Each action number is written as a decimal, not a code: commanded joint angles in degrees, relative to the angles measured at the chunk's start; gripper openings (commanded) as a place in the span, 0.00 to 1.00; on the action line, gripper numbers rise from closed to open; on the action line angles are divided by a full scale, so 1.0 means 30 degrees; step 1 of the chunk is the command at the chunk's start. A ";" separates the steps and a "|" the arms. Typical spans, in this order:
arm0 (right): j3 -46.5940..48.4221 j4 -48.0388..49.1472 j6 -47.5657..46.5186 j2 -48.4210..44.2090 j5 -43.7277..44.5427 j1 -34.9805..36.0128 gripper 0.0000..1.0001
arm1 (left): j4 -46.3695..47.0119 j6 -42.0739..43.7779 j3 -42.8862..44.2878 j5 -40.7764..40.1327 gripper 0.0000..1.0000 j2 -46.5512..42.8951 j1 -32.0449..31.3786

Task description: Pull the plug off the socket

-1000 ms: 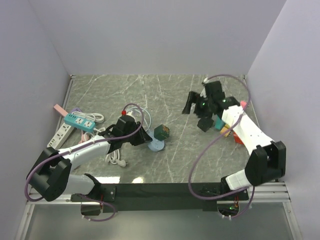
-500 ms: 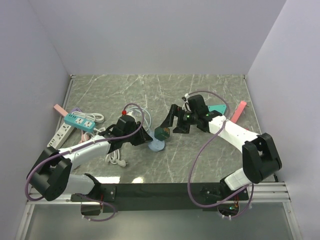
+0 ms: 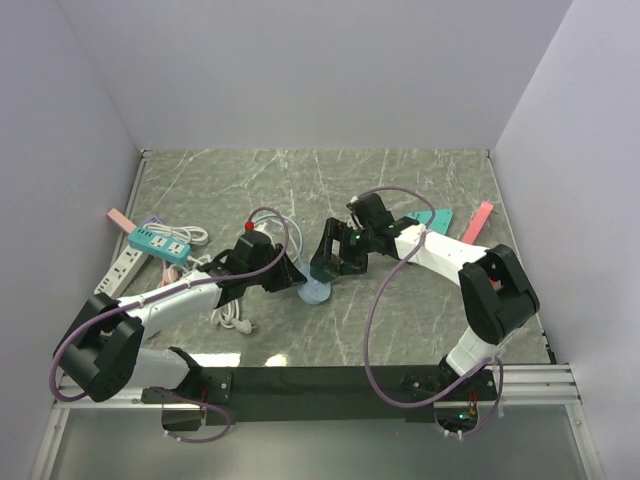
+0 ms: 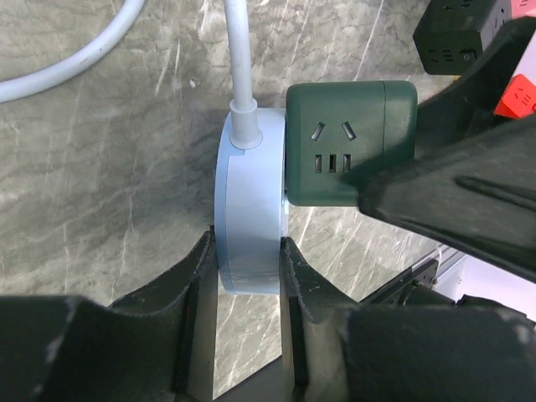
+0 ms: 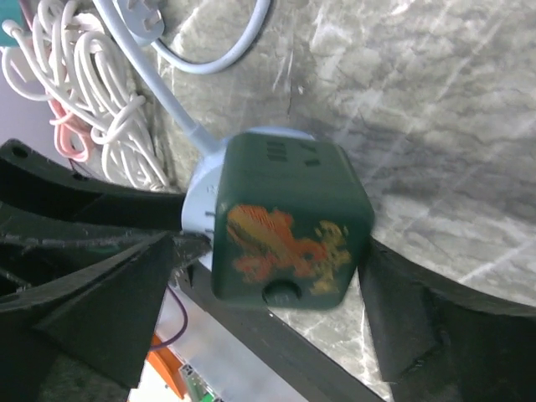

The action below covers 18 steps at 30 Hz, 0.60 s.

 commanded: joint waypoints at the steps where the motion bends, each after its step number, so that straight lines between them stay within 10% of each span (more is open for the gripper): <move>1: 0.0951 0.0395 0.0247 0.0615 0.0316 0.0191 0.92 | 0.1969 -0.0417 0.0317 0.0393 0.01 -0.0414 -0.0215; 5: 0.0952 0.1156 0.0393 0.1670 -0.0971 0.0192 0.66 | 0.1911 -0.0358 0.0405 0.0335 0.01 -0.0355 -0.0303; 10: 0.0658 0.2096 0.0658 0.1847 -0.1355 0.0192 0.05 | 0.1852 -0.0241 0.0376 0.0247 0.01 -0.0414 -0.0303; 12: 0.0687 0.2125 0.0512 0.1818 -0.1618 0.0221 0.00 | 0.1765 -0.0212 0.0318 0.0159 0.04 -0.0355 -0.0332; 15: 0.0629 0.2126 0.0365 0.1613 -0.1882 0.0191 0.00 | 0.1822 -0.0300 0.0201 -0.0016 0.54 -0.0150 -0.0332; 18: 0.0541 0.2214 0.0364 0.1495 -0.2262 0.0191 0.00 | 0.2085 -0.0417 0.0024 -0.0075 0.64 0.0142 -0.0332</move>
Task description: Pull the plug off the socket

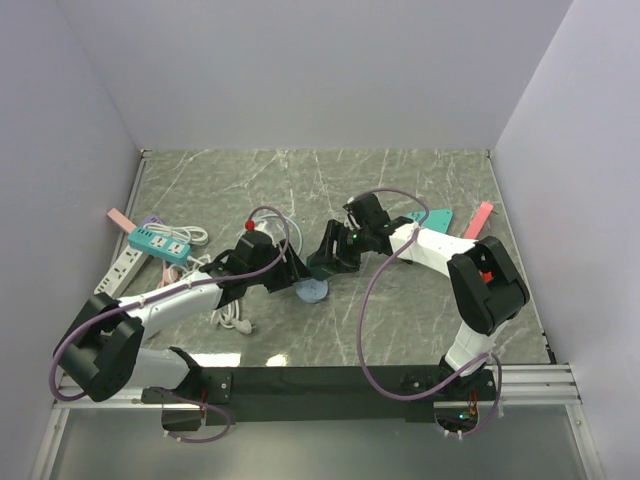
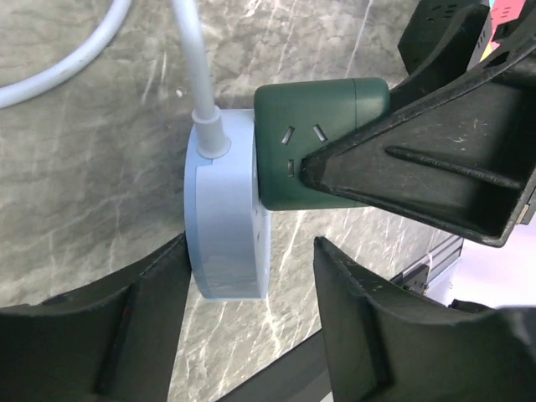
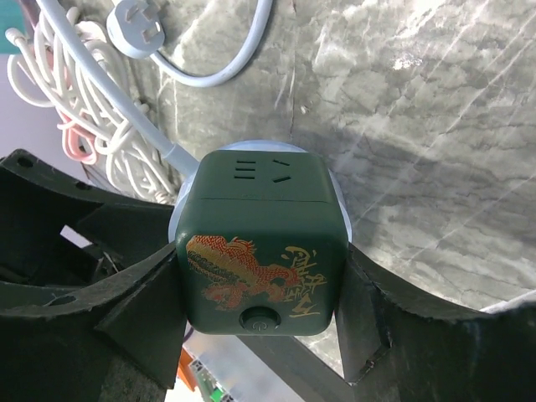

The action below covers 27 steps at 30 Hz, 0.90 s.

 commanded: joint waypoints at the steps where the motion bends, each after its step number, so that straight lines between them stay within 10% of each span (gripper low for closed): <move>1: 0.0133 0.1069 -0.0065 -0.0144 -0.1527 0.0170 0.00 | 0.1591 -0.0053 0.0032 0.0245 0.65 0.0302 -0.0136; 5: 0.0132 0.1245 0.0052 -0.0232 -0.1763 0.0170 0.00 | 0.1796 0.0093 0.0178 0.0362 0.60 0.0772 -0.0136; 12: 0.0277 0.1921 0.0492 -0.0496 -0.2789 0.0170 0.00 | 0.2060 0.0270 0.0237 0.0772 0.01 0.1622 -0.0165; 27: 0.2418 -0.5930 -0.6509 -0.1696 -0.6625 -0.4661 0.00 | 0.0947 0.0123 -0.0437 -0.0341 0.01 0.0773 -0.0165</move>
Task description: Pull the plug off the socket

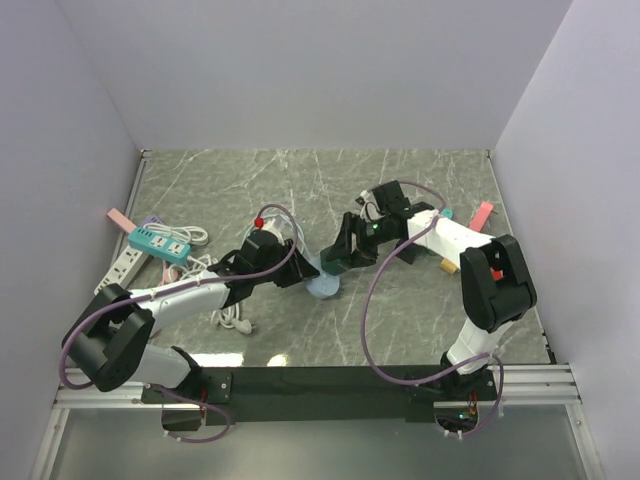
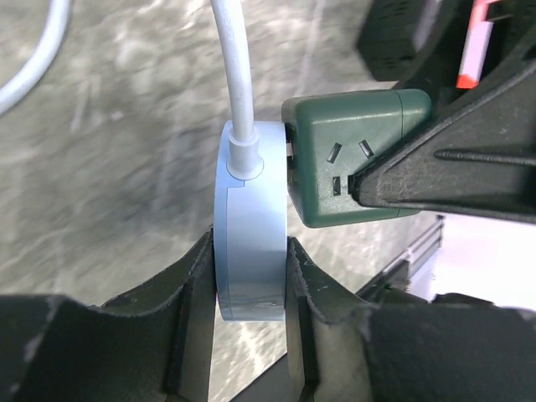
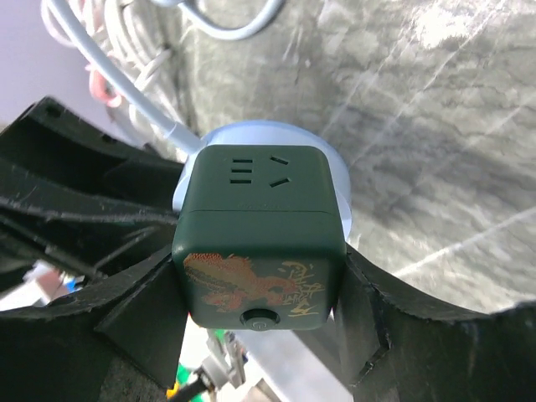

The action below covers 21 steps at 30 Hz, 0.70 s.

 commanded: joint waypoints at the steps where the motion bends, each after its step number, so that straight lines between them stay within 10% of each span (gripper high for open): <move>1: 0.1223 -0.2274 -0.2889 -0.1645 -0.2307 -0.2483 0.00 | -0.1647 0.0276 -0.0422 -0.0683 0.01 -0.0458 0.0345; 21: -0.1034 -0.0691 0.0335 -0.5602 0.6713 0.1702 0.00 | -0.2203 0.0188 0.1803 -0.0420 0.01 -0.0019 0.0287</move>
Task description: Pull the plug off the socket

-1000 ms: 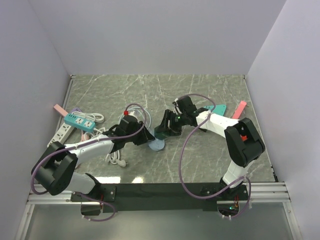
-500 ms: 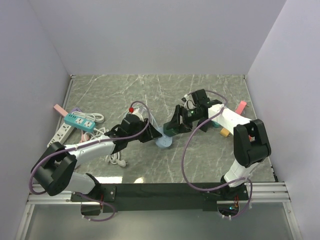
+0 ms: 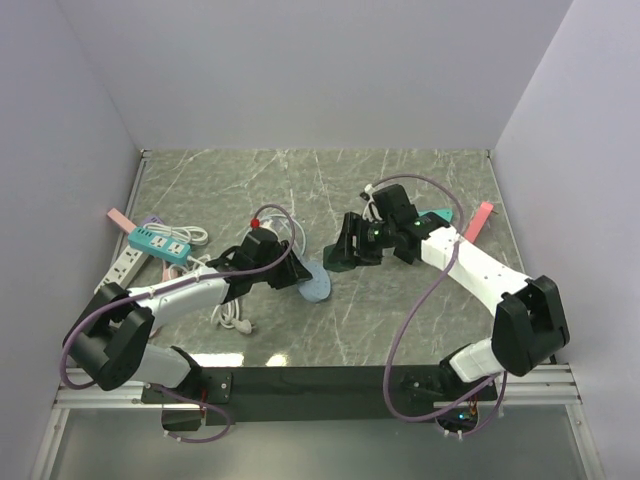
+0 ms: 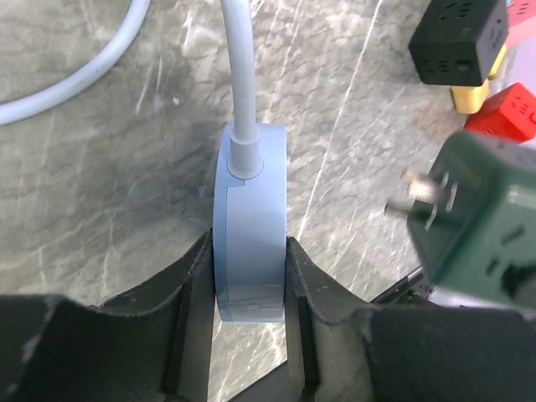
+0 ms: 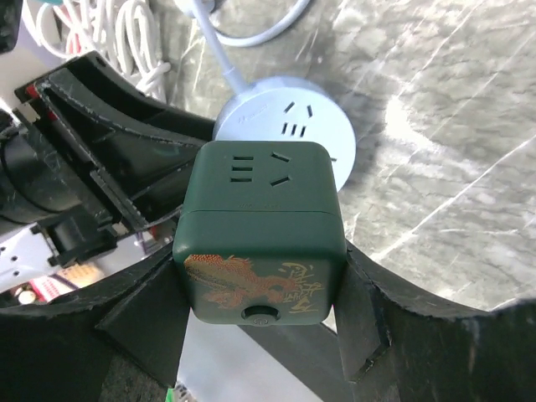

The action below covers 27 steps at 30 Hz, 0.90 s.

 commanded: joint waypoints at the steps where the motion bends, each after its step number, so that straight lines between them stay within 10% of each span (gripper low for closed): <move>1: 0.0066 -0.0188 -0.0489 -0.0385 0.1872 -0.0557 0.00 | 0.0230 0.0013 0.1061 -0.0143 0.01 -0.0186 -0.0078; 10: 0.4281 -0.2802 -0.2427 0.1516 0.9070 -0.7292 0.00 | -0.0503 -0.0074 0.0300 -0.0524 0.01 -0.1475 -0.0049; 27: 0.4229 -0.1834 -0.0055 0.5766 1.8045 -0.9496 0.00 | -0.2085 0.0921 0.1002 -0.0700 0.01 -0.1887 -0.0049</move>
